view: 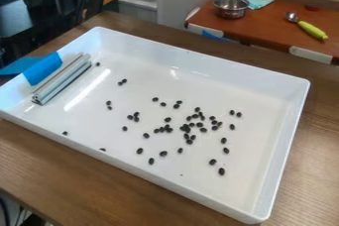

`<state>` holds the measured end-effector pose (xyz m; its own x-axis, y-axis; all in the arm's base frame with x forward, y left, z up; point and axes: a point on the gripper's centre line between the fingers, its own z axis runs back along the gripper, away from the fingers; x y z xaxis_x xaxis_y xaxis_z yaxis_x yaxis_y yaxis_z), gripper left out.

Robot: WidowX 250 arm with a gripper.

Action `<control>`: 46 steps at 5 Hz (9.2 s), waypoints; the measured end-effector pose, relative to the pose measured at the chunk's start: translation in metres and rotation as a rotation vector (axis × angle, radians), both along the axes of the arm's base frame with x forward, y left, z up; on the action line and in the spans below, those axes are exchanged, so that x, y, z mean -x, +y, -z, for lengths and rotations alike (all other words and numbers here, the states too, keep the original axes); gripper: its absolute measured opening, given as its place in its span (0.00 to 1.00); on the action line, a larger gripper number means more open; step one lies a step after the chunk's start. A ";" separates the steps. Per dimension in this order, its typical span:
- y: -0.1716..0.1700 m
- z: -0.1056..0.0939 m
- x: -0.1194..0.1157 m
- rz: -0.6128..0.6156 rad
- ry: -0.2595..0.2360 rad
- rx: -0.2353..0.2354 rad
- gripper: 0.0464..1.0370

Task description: Sweep into pile

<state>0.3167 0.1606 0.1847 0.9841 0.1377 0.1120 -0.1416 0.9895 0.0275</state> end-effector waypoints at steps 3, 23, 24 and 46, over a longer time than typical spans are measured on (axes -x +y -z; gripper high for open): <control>-0.003 0.055 -0.004 0.033 -0.046 0.021 0.96; -0.125 0.119 0.078 0.254 0.060 -0.047 0.34; -0.134 0.129 0.072 0.243 0.056 -0.080 0.34; 0.004 0.121 0.006 0.078 0.073 -0.247 0.34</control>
<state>0.3104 0.1643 0.0636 0.9974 0.0387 0.0610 -0.0542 0.9594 0.2768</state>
